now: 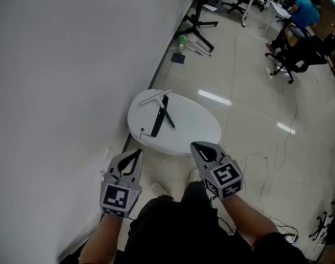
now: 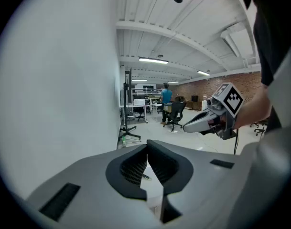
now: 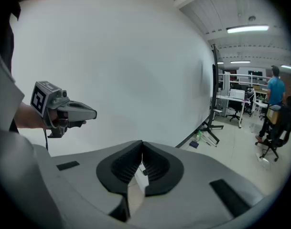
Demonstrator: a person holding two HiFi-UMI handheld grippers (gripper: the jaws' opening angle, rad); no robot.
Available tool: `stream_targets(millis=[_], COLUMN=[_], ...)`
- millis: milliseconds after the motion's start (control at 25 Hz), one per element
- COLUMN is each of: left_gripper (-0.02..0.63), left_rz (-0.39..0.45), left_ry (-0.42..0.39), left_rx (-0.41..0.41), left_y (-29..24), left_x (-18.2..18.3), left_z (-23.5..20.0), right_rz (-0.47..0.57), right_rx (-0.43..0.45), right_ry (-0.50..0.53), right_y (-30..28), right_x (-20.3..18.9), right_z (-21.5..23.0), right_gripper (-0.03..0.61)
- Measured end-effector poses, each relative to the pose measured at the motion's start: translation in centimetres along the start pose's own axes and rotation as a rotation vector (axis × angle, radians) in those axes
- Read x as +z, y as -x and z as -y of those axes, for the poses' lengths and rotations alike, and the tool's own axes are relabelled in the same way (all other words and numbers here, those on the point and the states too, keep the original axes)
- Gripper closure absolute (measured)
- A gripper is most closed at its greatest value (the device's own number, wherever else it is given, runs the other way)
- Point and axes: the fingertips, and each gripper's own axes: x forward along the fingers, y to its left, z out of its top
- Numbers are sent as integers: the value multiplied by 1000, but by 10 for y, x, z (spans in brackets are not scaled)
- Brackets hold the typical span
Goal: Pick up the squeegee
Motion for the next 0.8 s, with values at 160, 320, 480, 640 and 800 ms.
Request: stream_targets(millis=[160,320,480,640,800], left_gripper=[611,611,611,611,611], left_rz=[-23,-59,-102,-146,-214], left_ry=[42,53,111,148,221], left_rx=[1,-16,1,6,26], left_y=[-21,-53,-99,-151,-192], left_x=[-5,-22,-46,-81,-120], left_z=[-14,-26,-42,-61,-73], right_rz=[-21,-47,-90,-137,-197], right_rx=[16,43,55,43,13], right_ry=[0,-23,-46,-39,-48], right_y=[-36,-83,-146,-226,-305], right_x=[-3,-15,-40,-79,-128], right_z=[2,9,29,65,107], right_gripper=[558,534,463,402,383])
